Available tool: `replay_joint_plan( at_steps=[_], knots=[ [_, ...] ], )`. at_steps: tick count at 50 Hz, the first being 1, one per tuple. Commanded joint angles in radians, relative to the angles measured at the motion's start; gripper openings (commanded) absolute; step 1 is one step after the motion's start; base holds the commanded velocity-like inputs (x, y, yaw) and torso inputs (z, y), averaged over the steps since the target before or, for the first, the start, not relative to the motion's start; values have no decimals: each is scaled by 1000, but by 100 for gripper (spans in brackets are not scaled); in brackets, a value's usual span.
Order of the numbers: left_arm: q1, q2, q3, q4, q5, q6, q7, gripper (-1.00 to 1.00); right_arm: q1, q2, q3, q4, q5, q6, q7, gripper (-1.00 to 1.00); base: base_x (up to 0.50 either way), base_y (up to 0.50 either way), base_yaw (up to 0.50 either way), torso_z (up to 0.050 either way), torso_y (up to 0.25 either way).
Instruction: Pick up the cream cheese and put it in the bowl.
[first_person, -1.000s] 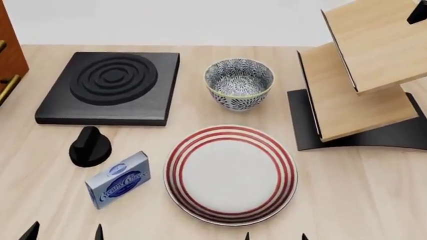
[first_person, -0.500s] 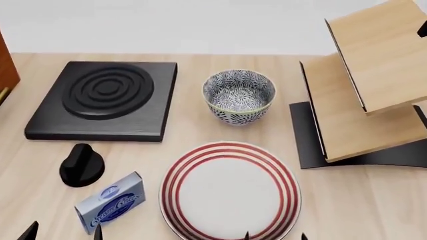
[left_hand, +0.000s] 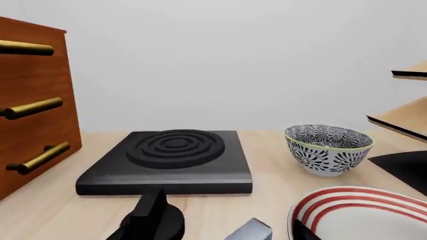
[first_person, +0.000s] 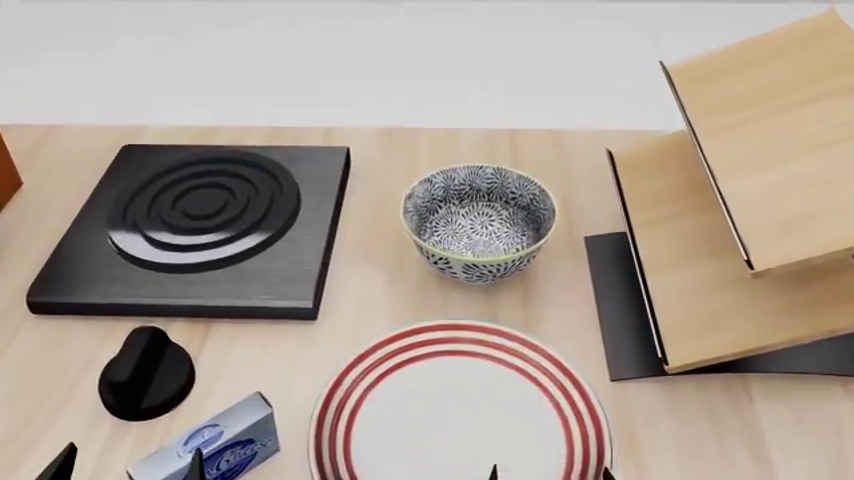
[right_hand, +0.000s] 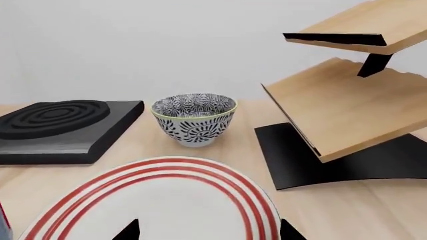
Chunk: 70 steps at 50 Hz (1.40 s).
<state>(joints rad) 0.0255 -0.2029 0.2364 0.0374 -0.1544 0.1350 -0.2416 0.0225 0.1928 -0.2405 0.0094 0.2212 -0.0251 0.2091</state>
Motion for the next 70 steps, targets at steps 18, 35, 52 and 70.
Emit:
replay_joint_plan(
  at_steps=[18, 35, 52, 70],
  knots=[
    [-1, -14, 16, 5, -12, 6, -14, 100, 2, 9, -13, -1, 8, -5, 15, 100, 175, 0, 0, 0, 1],
    [-3, -21, 25, 1, -17, 11, -21, 100, 4, 14, -20, 3, 15, -10, 20, 100, 174, 0, 0, 0, 0],
    [-4, -28, 32, 6, -23, 10, -31, 100, 5, 20, -27, 4, 21, -15, 26, 100, 174, 0, 0, 0, 0],
    [-7, -33, 40, 2, -23, 11, -43, 100, 7, 25, -34, 5, 27, -14, 33, 100, 173, 0, 0, 0, 0]
  ],
)
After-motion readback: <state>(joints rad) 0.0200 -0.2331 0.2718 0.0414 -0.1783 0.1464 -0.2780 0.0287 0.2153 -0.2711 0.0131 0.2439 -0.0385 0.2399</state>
